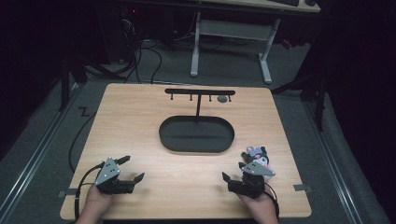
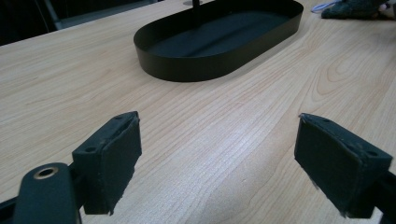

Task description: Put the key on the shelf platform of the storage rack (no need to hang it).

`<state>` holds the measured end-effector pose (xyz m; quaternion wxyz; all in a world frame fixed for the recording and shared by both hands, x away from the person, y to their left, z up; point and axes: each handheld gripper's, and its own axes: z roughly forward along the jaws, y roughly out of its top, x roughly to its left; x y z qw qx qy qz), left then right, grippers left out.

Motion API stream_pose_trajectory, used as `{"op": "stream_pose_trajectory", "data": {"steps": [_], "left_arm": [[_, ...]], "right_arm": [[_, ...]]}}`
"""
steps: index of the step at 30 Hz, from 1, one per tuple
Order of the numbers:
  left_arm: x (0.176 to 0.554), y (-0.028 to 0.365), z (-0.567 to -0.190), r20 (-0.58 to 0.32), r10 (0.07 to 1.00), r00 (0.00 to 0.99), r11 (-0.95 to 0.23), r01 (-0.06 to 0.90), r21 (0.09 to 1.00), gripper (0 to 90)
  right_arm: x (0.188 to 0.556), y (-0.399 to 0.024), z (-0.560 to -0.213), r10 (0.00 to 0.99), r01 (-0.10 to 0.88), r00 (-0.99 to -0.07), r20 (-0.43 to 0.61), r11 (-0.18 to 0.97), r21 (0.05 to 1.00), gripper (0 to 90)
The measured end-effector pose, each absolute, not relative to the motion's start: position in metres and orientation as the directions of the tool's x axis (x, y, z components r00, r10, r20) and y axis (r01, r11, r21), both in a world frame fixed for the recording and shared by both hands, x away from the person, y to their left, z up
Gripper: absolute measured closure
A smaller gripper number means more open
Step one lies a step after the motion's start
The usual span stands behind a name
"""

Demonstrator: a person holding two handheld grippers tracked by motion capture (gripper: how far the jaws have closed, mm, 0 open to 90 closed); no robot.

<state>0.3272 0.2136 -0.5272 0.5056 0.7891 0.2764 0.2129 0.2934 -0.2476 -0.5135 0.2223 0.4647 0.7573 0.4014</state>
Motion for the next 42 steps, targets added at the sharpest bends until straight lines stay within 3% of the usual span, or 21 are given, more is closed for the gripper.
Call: {"op": "stream_pose_trajectory", "data": {"steps": [27, 42], "left_arm": [[0.328, 0.215, -0.526, 0.06, 0.653, 0.755, -0.331, 0.212, 0.919, 15.4], [0.327, 0.217, -0.526, 0.064, 0.65, 0.757, -0.332, 0.207, 0.92, 15.4]], "right_arm": [[0.297, -0.256, -0.507, 0.901, 0.682, -0.425, 0.089, 0.254, 0.686, 28.5], [0.301, -0.246, -0.494, 0.887, 0.668, -0.459, 0.051, 0.306, 0.678, 27.8]]}}
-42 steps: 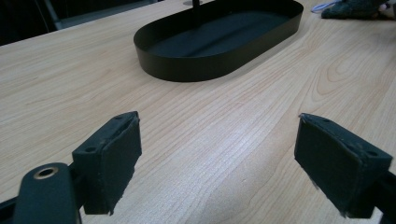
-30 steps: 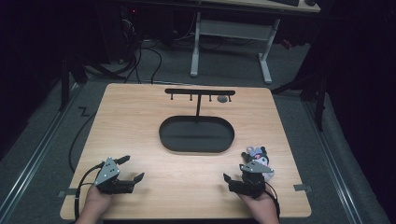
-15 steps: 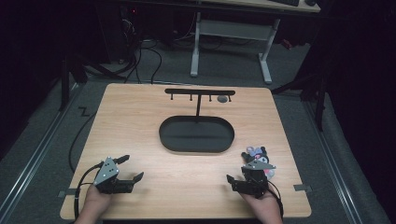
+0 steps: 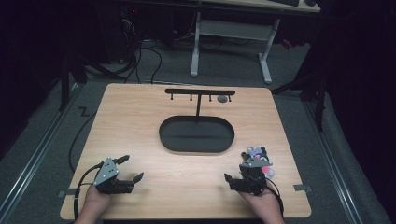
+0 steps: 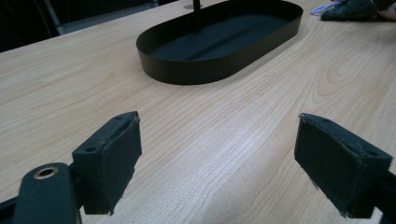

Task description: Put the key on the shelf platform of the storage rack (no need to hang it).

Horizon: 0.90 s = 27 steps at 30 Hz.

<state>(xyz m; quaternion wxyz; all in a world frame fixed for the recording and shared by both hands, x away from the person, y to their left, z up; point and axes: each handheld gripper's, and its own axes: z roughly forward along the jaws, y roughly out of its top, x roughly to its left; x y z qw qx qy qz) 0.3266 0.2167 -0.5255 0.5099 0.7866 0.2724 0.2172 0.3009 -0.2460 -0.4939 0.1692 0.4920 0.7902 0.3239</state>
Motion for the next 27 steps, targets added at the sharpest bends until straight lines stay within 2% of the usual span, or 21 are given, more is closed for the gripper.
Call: {"op": "stream_pose_trajectory", "data": {"steps": [15, 27], "left_arm": [[0.326, 0.22, -0.524, 0.056, 0.656, 0.753, -0.311, 0.202, 0.929, 15.4], [0.327, 0.22, -0.524, 0.057, 0.656, 0.753, -0.313, 0.203, 0.928, 15.4]], "right_arm": [[0.301, -0.233, -0.486, 0.862, 0.687, -0.506, -0.015, 0.414, 0.598, 26.6], [0.309, -0.239, -0.484, 0.874, 0.741, -0.485, 0.043, 0.384, 0.551, 26.1]]}}
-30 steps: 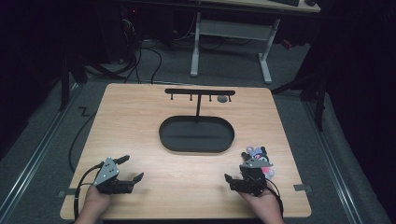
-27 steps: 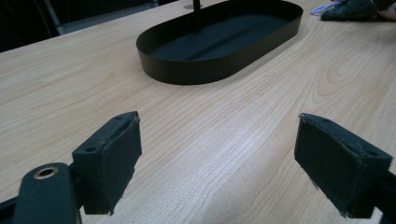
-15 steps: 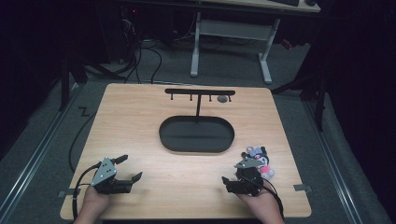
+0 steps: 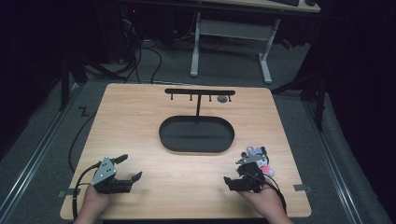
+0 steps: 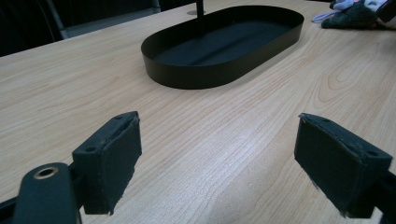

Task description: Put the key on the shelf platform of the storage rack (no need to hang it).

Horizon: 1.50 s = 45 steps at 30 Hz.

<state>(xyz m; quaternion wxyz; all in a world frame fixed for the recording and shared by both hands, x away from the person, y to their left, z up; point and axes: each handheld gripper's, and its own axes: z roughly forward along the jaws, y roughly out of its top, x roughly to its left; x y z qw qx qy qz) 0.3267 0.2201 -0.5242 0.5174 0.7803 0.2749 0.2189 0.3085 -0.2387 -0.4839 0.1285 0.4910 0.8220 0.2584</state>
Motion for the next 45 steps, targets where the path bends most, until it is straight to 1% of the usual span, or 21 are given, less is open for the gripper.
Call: {"op": "stream_pose_trajectory", "data": {"steps": [10, 13, 18, 35, 45], "left_arm": [[0.327, 0.22, -0.524, 0.058, 0.655, 0.753, -0.316, 0.203, 0.927, 15.4], [0.327, 0.22, -0.524, 0.058, 0.656, 0.753, -0.315, 0.203, 0.927, 15.4], [0.327, 0.22, -0.524, 0.057, 0.657, 0.752, -0.313, 0.203, 0.928, 15.4], [0.327, 0.221, -0.524, 0.054, 0.658, 0.751, -0.31, 0.204, 0.929, 15.4], [0.328, 0.221, -0.524, 0.053, 0.659, 0.75, -0.309, 0.206, 0.929, 15.4]], "right_arm": [[0.312, -0.242, -0.482, 0.872, 0.76, -0.489, 0.039, 0.404, 0.509, 26.1], [0.314, -0.241, -0.482, 0.864, 0.764, -0.503, 0.025, 0.43, 0.482, 26.1], [0.317, -0.241, -0.48, 0.867, 0.781, -0.497, 0.037, 0.429, 0.454, 26.0], [0.33, -0.229, -0.478, 0.849, 0.816, -0.527, 0.037, 0.494, 0.302, 26.6], [0.334, -0.236, -0.467, 0.861, 0.837, -0.507, 0.045, 0.479, 0.266, 29.4]]}}
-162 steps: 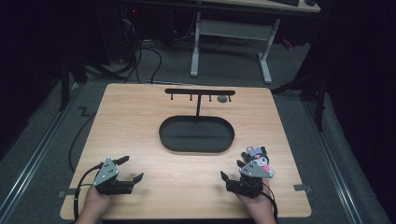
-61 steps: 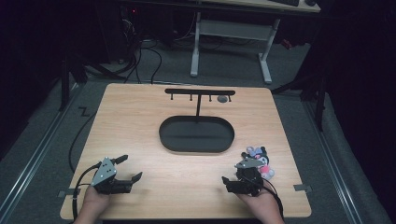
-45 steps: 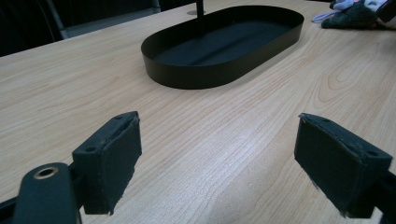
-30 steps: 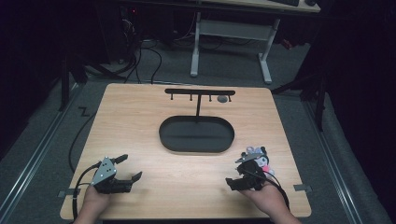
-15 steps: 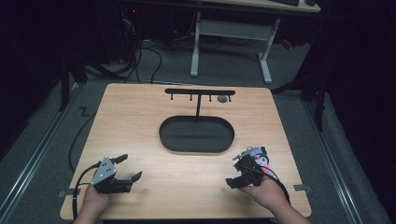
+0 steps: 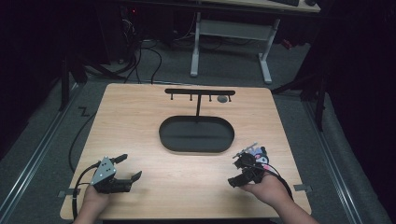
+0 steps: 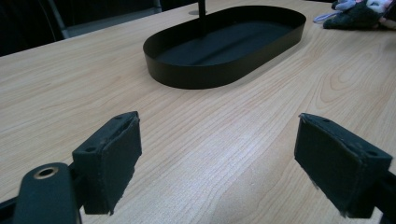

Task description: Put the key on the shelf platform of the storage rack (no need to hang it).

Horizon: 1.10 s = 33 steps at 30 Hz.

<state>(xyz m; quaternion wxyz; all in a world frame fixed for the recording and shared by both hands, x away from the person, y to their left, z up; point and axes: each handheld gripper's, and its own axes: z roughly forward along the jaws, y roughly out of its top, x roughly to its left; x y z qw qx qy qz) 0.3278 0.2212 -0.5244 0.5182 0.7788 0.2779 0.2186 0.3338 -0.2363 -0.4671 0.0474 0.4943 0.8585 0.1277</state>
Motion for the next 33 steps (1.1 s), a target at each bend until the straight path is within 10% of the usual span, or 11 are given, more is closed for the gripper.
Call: {"op": "stream_pose_trajectory", "data": {"steps": [33], "left_arm": [[0.328, 0.221, -0.525, 0.051, 0.662, 0.748, -0.308, 0.209, 0.928, 15.4]], "right_arm": [[0.342, -0.317, -0.425, 0.932, 0.908, -0.362, 0.007, 0.351, 0.228, 31.7]]}}
